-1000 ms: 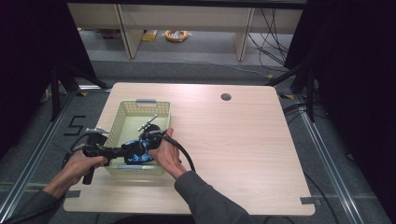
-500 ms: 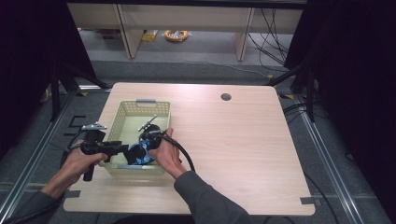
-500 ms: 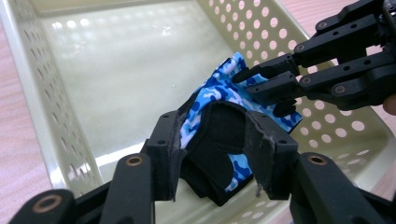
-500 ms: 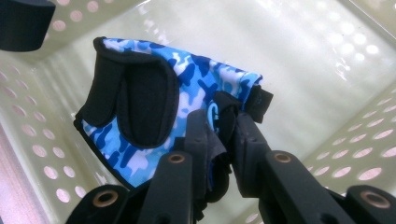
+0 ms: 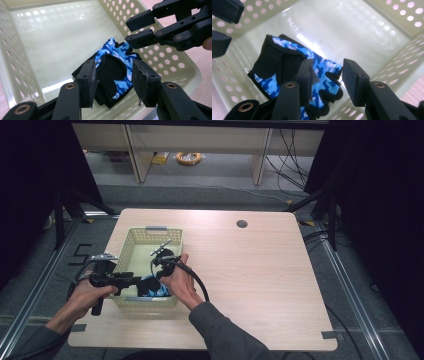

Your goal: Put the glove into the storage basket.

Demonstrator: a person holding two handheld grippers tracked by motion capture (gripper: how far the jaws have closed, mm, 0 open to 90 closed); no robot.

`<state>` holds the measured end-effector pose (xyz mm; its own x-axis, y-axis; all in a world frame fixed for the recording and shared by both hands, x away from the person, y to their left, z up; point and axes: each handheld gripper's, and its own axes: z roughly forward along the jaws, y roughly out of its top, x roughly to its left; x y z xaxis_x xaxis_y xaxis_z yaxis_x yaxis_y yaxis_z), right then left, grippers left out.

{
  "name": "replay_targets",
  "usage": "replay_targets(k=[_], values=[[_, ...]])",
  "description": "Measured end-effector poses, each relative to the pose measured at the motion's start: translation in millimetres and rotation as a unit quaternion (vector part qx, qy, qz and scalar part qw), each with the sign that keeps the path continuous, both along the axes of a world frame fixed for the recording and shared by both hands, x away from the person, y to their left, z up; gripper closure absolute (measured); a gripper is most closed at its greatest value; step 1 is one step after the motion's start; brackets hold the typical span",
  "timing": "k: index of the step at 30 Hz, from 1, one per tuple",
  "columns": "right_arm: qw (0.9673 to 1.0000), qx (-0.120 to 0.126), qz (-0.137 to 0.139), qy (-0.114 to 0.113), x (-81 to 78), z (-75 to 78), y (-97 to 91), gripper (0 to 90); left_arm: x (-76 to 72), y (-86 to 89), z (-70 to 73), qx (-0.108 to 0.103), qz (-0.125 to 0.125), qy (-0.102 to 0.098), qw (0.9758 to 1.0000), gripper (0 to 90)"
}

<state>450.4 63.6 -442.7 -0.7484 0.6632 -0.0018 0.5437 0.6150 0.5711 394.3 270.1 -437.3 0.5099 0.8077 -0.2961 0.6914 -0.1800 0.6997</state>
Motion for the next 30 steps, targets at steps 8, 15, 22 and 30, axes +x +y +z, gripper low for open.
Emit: replay_targets(k=[8,15,22,30], values=[[0.9994,0.03,0.01,-0.014,-2.3,14.7,-12.6,55.5,-3.5,-2.2,6.6,-0.002,-0.006,0.001,1.0,47.5],[0.9984,0.055,0.009,-0.012,-7.4,23.8,-26.2,51.4,-7.9,-7.3,12.3,0.001,-0.01,-0.007,0.9999,40.8],[0.9975,0.069,0.003,-0.016,-11.8,30.4,-40.8,50.4,-11.4,-13.8,14.5,-0.011,-0.004,-0.006,0.9999,38.4],[0.9961,0.086,0.003,-0.02,-17.9,36.2,-62.3,47.7,-15.2,-21.3,19.0,-0.021,-0.01,-0.013,0.9996,36.8]])
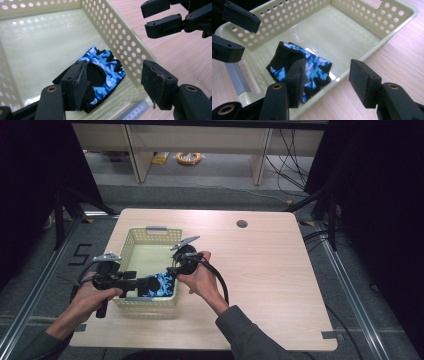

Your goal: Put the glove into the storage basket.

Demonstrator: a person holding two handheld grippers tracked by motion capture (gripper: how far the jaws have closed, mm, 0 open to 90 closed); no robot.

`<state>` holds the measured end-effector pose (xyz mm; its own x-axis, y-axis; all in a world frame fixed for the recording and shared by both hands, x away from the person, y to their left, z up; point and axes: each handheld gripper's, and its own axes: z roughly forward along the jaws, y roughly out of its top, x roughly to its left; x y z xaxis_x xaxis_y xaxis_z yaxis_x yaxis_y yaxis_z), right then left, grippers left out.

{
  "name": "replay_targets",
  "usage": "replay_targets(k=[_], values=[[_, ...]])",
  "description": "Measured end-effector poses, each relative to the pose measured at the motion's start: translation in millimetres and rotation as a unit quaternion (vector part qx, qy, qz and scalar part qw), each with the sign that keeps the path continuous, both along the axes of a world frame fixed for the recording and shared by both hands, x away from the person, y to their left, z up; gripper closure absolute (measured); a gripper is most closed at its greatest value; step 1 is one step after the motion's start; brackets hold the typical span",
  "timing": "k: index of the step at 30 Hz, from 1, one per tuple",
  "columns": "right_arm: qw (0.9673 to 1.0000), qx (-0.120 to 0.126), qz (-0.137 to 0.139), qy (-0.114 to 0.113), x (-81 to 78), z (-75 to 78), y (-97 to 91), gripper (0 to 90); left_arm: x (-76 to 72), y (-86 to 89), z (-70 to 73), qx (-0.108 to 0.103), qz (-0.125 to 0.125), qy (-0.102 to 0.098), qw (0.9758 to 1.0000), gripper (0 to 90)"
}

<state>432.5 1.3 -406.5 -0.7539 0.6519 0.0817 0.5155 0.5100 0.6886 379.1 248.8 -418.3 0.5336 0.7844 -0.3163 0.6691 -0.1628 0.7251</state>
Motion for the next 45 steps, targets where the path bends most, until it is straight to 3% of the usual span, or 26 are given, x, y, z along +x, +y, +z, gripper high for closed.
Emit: replay_targets(k=[10,12,13,16,22,27,29,30,35,39,40,41,42,45], values=[[0.9998,0.016,-0.007,-0.01,-9.7,6.2,-31.6,44.7,-6.5,-12.3,5.6,-0.007,-0.019,-0.011,0.9997,35.4],[0.9994,0.027,-0.009,-0.019,-11.3,5.7,-38.6,44.1,-7.5,-15.8,5.6,-0.011,-0.023,-0.012,0.9996,35.4],[0.9995,0.021,-0.002,-0.026,-10.9,6.9,-44.3,43.8,-8.2,-17.9,5.6,-0.011,-0.025,-0.012,0.9996,35.4],[0.9993,0.029,-0.019,-0.014,-15.3,8.4,-56.4,43.0,-9.7,-23.8,5.5,-0.011,-0.033,-0.013,0.9993,35.3],[0.9984,0.038,-0.033,-0.028,-19.6,7.1,-81.1,42.7,-13.7,-35.9,7.9,-0.014,-0.048,-0.016,0.9987,35.3],[0.9981,0.043,-0.037,-0.021,-26.2,6.9,-100.6,42.4,-17.2,-43.9,10.7,-0.019,-0.054,-0.021,0.9981,35.3],[0.9968,0.058,-0.048,-0.029,-28.9,3.7,-105.9,42.3,-19.6,-49.0,12.2,-0.019,-0.062,-0.021,0.9977,35.3],[0.9975,0.052,-0.045,-0.016,-30.8,5.3,-110.5,42.3,-20.8,-51.1,12.2,-0.02,-0.062,-0.023,0.9976,35.3],[0.9958,0.074,-0.052,-0.015,-35.7,0.6,-125.1,41.5,-25.8,-59.1,13.7,-0.021,-0.072,-0.024,0.9969,35.3],[0.9957,0.069,-0.058,-0.018,-38.5,0.0,-134.9,41.3,-29.4,-63.5,14.3,-0.024,-0.078,-0.027,0.9963,35.3],[0.995,0.079,-0.057,-0.022,-39.9,-1.4,-141.2,41.2,-31.0,-65.1,14.6,-0.026,-0.083,-0.027,0.9959,35.3],[0.9948,0.076,-0.066,-0.015,-42.1,-1.0,-142.5,41.1,-33.5,-67.4,15.0,-0.024,-0.087,-0.028,0.9956,35.3],[0.9947,0.076,-0.065,-0.026,-42.0,-1.1,-146.0,41.1,-35.8,-69.3,15.2,-0.023,-0.092,-0.029,0.9951,35.3],[0.9942,0.08,-0.069,-0.02,-45.2,-1.4,-150.2,40.9,-38.9,-72.0,15.9,-0.022,-0.096,-0.031,0.9947,35.3]])
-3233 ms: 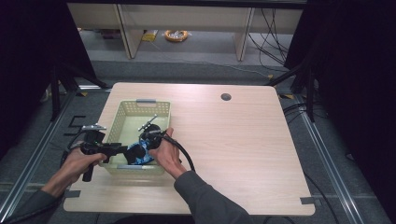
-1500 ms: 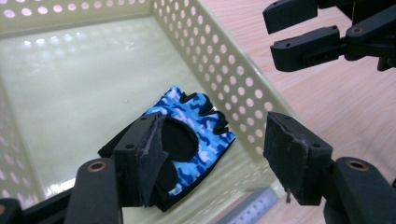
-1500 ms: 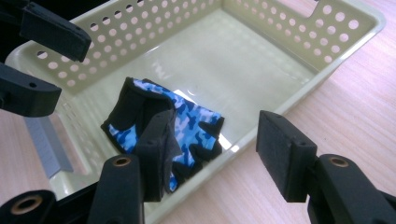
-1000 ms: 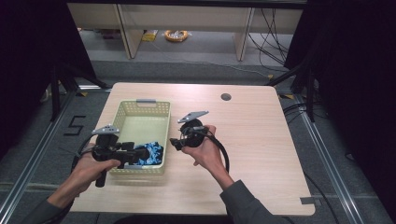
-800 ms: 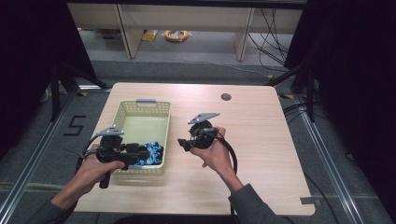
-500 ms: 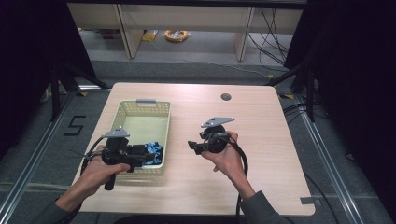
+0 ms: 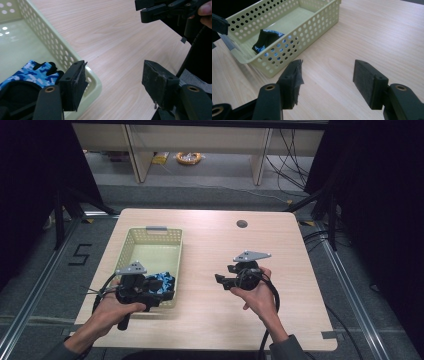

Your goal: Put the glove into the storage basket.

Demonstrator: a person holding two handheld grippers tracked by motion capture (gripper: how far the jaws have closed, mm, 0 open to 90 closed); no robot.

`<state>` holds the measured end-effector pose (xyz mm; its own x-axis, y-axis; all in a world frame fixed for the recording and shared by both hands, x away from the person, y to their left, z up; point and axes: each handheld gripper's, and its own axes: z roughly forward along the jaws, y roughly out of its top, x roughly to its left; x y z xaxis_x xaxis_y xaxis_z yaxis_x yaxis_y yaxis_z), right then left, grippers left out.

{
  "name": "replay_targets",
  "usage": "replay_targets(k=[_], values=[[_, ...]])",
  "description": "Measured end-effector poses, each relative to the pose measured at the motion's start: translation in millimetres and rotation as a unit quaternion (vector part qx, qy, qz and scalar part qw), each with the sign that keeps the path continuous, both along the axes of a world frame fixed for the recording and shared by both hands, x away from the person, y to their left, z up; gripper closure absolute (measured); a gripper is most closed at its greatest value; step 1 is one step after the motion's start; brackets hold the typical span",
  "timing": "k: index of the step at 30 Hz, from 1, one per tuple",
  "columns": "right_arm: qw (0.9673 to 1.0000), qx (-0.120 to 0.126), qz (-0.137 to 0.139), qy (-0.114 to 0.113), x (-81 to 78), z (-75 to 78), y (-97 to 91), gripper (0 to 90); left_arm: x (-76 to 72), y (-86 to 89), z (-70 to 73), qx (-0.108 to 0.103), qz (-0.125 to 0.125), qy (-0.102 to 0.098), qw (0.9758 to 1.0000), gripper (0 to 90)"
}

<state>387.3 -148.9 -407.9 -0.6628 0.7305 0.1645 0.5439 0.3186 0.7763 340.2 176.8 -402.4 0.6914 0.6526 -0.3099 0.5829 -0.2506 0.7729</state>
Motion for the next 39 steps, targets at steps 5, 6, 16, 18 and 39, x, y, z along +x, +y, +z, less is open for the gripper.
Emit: replay_targets(k=[5,6,16,18,39], values=[[0.9999,0.002,0.001,-0.012,-3.6,-1.8,-9.7,41.0,-8.4,-6.3,2.6,-0.001,-0.011,-0.01,0.9999,35.3],[0.9999,0.005,0.001,-0.011,-4.4,-2.5,-10.8,40.9,-9.5,-7.4,2.5,-0.005,-0.011,-0.011,0.9999,35.3],[0.9999,0.014,-0.003,-0.007,-16.3,-11.1,-20.8,40.8,-23.3,-16.5,-0.4,-0.003,-0.03,-0.018,0.9994,35.4],[0.9998,0.019,-0.01,0.0,-20.1,-13.1,-21.0,40.8,-25.6,-18.4,-2.7,-0.009,-0.032,-0.016,0.9993,35.4],[0.9998,0.013,-0.002,0.012,-41.5,-32.7,-34.3,40.0,-44.9,-20.9,-22.0,-0.003,-0.037,-0.019,0.9991,35.3]])
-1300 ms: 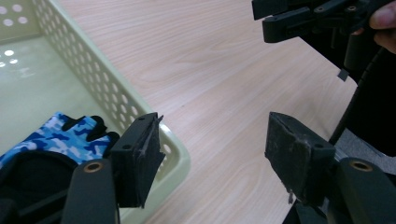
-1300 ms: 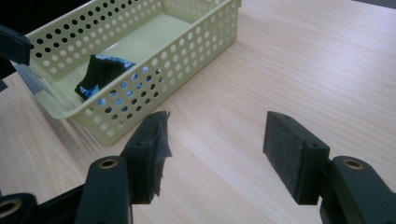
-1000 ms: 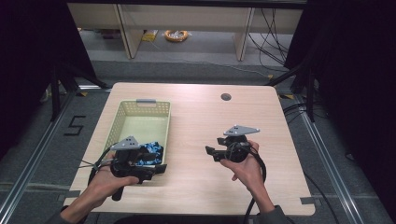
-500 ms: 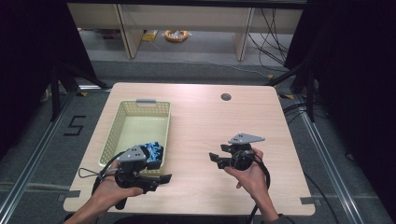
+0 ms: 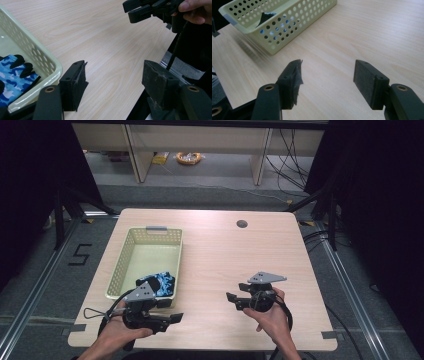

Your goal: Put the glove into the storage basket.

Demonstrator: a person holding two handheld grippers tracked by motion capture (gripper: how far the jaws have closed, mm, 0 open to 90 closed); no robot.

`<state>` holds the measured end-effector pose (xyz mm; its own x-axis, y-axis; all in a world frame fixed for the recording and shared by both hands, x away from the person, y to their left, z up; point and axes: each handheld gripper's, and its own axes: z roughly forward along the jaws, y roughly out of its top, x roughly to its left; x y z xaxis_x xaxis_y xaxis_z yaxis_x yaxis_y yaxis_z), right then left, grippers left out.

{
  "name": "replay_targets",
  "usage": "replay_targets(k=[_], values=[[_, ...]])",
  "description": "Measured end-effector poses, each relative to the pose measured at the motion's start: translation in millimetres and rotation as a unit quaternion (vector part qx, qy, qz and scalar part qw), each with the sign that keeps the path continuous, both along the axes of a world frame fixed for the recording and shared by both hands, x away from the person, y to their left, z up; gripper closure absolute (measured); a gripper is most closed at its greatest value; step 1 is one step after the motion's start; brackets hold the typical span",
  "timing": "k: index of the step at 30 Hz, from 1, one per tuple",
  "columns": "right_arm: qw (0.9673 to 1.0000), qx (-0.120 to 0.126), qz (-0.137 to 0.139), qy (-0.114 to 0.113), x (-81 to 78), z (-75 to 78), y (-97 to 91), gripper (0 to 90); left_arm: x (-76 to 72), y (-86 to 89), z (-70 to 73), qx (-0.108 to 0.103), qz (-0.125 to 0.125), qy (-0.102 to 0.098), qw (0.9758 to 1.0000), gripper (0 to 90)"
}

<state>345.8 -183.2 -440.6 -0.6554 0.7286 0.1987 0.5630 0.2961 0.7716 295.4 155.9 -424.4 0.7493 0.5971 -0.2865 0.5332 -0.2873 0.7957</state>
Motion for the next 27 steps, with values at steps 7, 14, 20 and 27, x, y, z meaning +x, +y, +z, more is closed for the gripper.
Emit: replay_targets(k=[7,14,20,27], values=[[0.9999,0.001,0.0,0.011,-9.4,-10.4,-3.8,38.4,-4.1,-3.7,-13.8,0.011,-0.004,0.001,0.9999,32.3],[0.9999,0.012,0.004,0.007,-16.3,-16.0,-8.2,33.0,-8.2,-6.7,-23.2,0.01,-0.003,-0.004,0.9999,28.9],[0.9998,0.018,0.005,0.002,-24.9,-19.7,-9.3,31.7,-13.2,-8.8,-32.1,0.014,-0.005,-0.019,0.9997,28.4],[0.9998,0.015,0.011,0.003,-34.3,-26.0,-9.5,31.2,-16.0,-6.3,-41.8,0.02,0.003,-0.008,0.9998,25.7]])
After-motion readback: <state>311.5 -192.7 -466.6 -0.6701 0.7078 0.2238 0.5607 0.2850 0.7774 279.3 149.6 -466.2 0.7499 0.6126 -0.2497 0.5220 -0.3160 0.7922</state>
